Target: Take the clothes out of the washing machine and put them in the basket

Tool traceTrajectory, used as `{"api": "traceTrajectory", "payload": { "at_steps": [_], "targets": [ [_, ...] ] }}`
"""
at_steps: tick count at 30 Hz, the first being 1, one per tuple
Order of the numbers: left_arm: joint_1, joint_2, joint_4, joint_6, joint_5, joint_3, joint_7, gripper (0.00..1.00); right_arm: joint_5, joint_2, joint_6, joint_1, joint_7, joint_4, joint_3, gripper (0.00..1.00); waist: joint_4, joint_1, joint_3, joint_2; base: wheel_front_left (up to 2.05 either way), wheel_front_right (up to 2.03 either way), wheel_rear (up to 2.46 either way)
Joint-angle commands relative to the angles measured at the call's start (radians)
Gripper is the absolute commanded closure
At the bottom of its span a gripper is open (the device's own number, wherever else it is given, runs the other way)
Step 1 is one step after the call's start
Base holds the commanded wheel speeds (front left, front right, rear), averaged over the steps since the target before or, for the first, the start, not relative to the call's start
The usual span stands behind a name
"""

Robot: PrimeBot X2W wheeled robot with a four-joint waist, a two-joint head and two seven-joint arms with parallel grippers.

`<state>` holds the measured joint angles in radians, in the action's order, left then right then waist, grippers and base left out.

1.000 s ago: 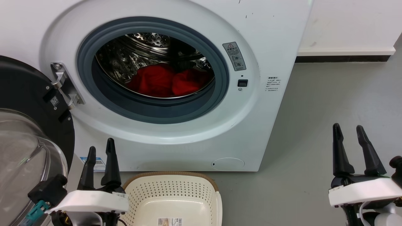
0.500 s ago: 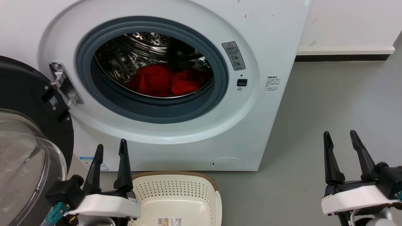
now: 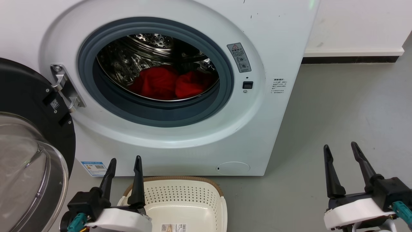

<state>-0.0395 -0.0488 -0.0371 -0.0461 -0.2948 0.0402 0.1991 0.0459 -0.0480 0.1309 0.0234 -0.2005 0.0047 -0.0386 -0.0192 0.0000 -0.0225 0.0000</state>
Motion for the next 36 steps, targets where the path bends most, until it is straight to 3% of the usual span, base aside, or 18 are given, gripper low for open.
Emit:
{"api": "traceTrajectory", "payload": {
  "at_steps": [1, 14, 20, 30, 36],
  "targets": [
    [0.002, -0.002, 0.003, -0.007, 0.031, 0.004, 0.011, 0.0, -0.026, -0.004, 0.0, 0.0, -0.009, -0.002, 0.004, 0.0, 0.0, 0.0, 0.0, 0.0, 0.0, 0.0, 0.0],
    [-0.015, -0.016, 0.008, 0.022, 0.179, 0.046, 0.037, 0.0, -0.122, -0.004, 0.0, 0.012, -0.036, 0.014, 0.009, 0.0, -0.003, 0.0, -0.001, 0.0, 0.0, 0.0, 0.0],
    [-0.022, -0.016, 0.003, 0.039, 0.209, 0.047, 0.048, 0.0, -0.1, -0.004, 0.0, 0.018, -0.047, 0.032, -0.006, 0.0, -0.005, 0.0, -0.003, 0.0, 0.0, 0.0, 0.0],
    [-0.031, -0.004, -0.076, -0.002, 0.212, 0.01, 0.065, 0.0, -0.009, -0.003, 0.0, 0.016, -0.064, 0.138, -0.01, 0.0, -0.01, 0.0, -0.007, 0.0, 0.0, 0.0, 0.0],
    [-0.028, -0.002, -0.087, -0.004, 0.234, 0.004, 0.067, 0.0, 0.016, -0.003, 0.0, 0.005, -0.065, 0.178, -0.005, 0.0, -0.012, 0.0, -0.009, 0.0, 0.0, 0.0, 0.0]
  ]
}}
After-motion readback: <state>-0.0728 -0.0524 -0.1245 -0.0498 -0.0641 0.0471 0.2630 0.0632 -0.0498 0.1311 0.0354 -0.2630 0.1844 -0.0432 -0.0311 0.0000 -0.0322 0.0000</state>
